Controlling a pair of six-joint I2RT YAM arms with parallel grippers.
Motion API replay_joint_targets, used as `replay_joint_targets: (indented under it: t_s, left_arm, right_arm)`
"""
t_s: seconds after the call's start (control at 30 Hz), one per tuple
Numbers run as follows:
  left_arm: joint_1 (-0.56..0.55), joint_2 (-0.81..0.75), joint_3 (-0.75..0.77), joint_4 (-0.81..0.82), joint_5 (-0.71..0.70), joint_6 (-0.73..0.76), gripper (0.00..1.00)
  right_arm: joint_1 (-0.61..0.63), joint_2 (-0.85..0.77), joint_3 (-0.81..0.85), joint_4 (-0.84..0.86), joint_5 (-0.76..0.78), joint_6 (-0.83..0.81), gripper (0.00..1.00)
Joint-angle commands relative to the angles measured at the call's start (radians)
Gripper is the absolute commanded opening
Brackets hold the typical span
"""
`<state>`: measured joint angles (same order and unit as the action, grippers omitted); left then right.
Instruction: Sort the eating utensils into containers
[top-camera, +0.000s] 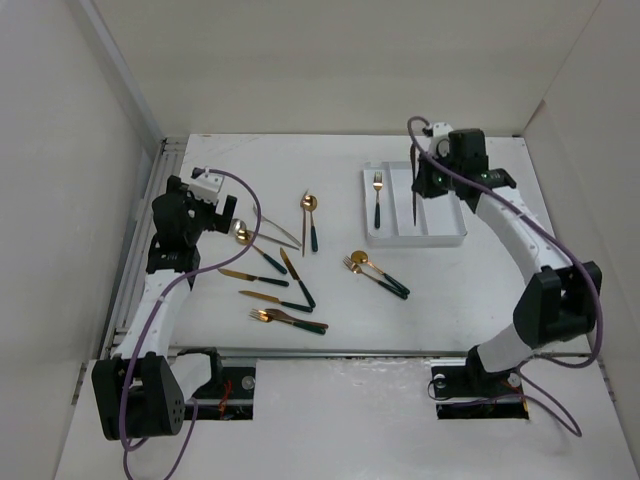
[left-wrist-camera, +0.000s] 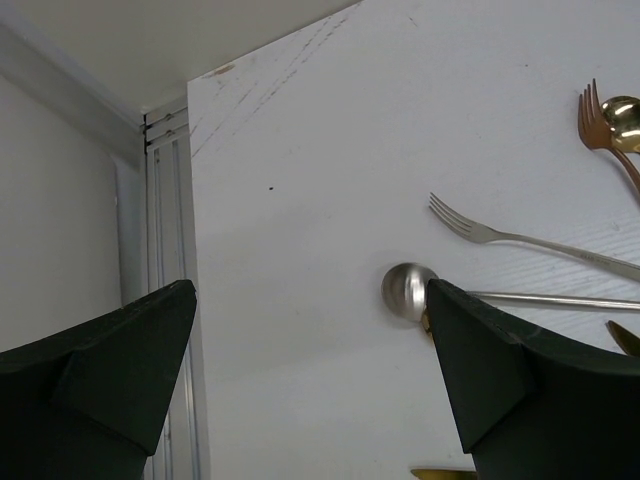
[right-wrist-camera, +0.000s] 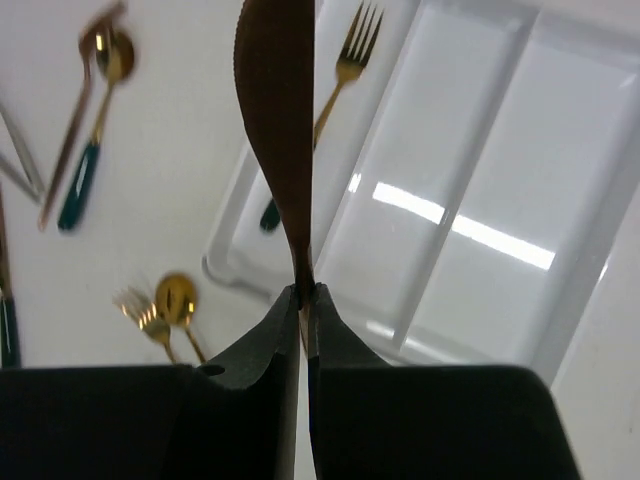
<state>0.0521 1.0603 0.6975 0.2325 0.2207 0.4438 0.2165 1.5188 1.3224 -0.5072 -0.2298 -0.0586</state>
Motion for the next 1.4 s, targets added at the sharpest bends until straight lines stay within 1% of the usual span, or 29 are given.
replay_joint_targets:
  t_s: [0.0, 0.03, 0.07, 0.1, 0.13, 0.17, 0.2, 0.23, 0.3, 0.43, 0.6, 0.63, 0.67, 0.7, 0.77, 0.87, 0.9, 0.97, 1.03, 1.07, 1.1, 1.13, 1.17, 1.2, 1.23, 1.3, 1.37]
  left_arm:
    - [-0.005, -0.033, -0.004, 0.019, -0.021, -0.016, 1.00]
    - [-0.005, -0.033, -0.004, 0.019, -0.047, -0.034, 1.00]
    - [-0.005, -0.033, 0.005, 0.019, -0.072, -0.068, 1.00]
    - [-0.005, -0.033, 0.005, 0.028, -0.092, -0.150, 1.00]
    - [-0.005, -0.033, 0.016, 0.028, -0.109, -0.180, 1.00]
    - [-0.005, -0.033, 0.034, 0.016, -0.121, -0.198, 1.00]
    - [-0.005, -0.033, 0.034, -0.007, -0.121, -0.198, 1.00]
    - [0.005, -0.023, 0.048, -0.016, -0.121, -0.209, 1.00]
    - [0.005, -0.023, 0.057, -0.016, -0.121, -0.220, 1.00]
    - [0.005, -0.005, 0.057, -0.016, -0.121, -0.220, 1.00]
    - [0.005, 0.004, 0.057, -0.016, -0.121, -0.241, 1.00]
    - [0.005, 0.004, 0.057, -0.016, -0.121, -0.241, 1.00]
    - [0.005, 0.004, 0.068, -0.016, -0.130, -0.254, 1.00]
    - [0.005, 0.004, 0.068, -0.016, -0.130, -0.263, 1.00]
    - [0.005, 0.004, 0.077, -0.027, -0.130, -0.263, 1.00]
    - [0.005, 0.004, 0.086, -0.045, -0.130, -0.263, 1.00]
    - [0.005, 0.004, 0.086, -0.045, -0.130, -0.272, 1.00]
    - [0.005, 0.004, 0.086, -0.054, -0.121, -0.272, 1.00]
    - [0.005, -0.006, 0.086, -0.065, -0.110, -0.284, 1.00]
    - [0.005, -0.006, 0.086, -0.065, -0.110, -0.293, 1.00]
    - [0.005, -0.017, 0.086, -0.065, -0.100, -0.316, 1.00]
    - [0.005, -0.028, 0.086, -0.076, -0.109, -0.338, 1.00]
    - [0.005, -0.028, 0.086, -0.076, -0.122, -0.361, 1.00]
    - [0.005, -0.037, 0.074, -0.087, -0.148, -0.410, 1.00]
    - [0.005, -0.048, 0.074, -0.087, -0.149, -0.424, 1.00]
    - [0.005, -0.059, 0.063, -0.108, -0.149, -0.424, 1.00]
    - [0.005, -0.071, 0.043, -0.119, -0.098, -0.395, 1.00]
  right_arm:
    - [-0.040, 0.123, 0.135, 0.147, -0.019, 0.126, 0.00]
    - [-0.049, 0.162, 0.170, 0.133, -0.005, 0.135, 0.00]
    - [-0.058, 0.202, 0.239, 0.116, 0.018, 0.135, 0.00]
    - [-0.072, 0.243, 0.274, 0.095, 0.018, 0.135, 0.00]
    - [-0.072, 0.321, 0.309, 0.047, 0.018, 0.135, 0.00]
    - [-0.072, 0.354, 0.363, 0.026, 0.018, 0.135, 0.00]
    - [-0.072, 0.383, 0.380, 0.009, 0.018, 0.126, 0.00]
    - [-0.072, 0.420, 0.380, 0.000, 0.018, 0.126, 0.00]
    - [-0.072, 0.429, 0.380, -0.001, 0.018, 0.147, 0.00]
    - [-0.072, 0.439, 0.327, -0.013, 0.027, 0.172, 0.00]
    - [-0.072, 0.520, 0.327, -0.062, 0.046, 0.181, 0.00]
    - [-0.072, 0.529, 0.327, -0.062, 0.059, 0.193, 0.07]
    - [-0.072, 0.538, 0.336, -0.073, 0.060, 0.194, 0.12]
    - [-0.072, 0.538, 0.336, -0.073, 0.060, 0.194, 0.21]
    - [-0.062, 0.538, 0.336, -0.061, 0.060, 0.194, 0.30]
    - [-0.052, 0.505, 0.336, -0.047, 0.093, 0.169, 0.38]
    - [-0.052, 0.504, 0.336, -0.047, 0.102, 0.155, 0.39]
    - [-0.040, 0.449, 0.324, -0.034, 0.122, 0.115, 0.39]
    - [0.007, 0.388, 0.255, -0.001, 0.179, 0.073, 0.39]
    - [0.030, 0.306, 0.212, 0.048, 0.200, 0.018, 0.40]
    - [0.087, 0.260, 0.165, 0.076, 0.234, -0.010, 0.43]
    - [0.115, 0.215, 0.064, 0.100, 0.234, -0.033, 0.43]
    - [0.142, 0.131, 0.014, 0.139, 0.234, -0.059, 0.44]
    - [0.168, 0.094, -0.032, 0.150, 0.234, -0.060, 0.44]
    - [0.214, 0.061, -0.117, 0.150, 0.219, -0.060, 0.44]
    - [0.251, -0.004, -0.185, 0.162, 0.219, 0.003, 0.44]
    - [0.300, -0.016, -0.248, 0.138, 0.208, 0.043, 0.44]
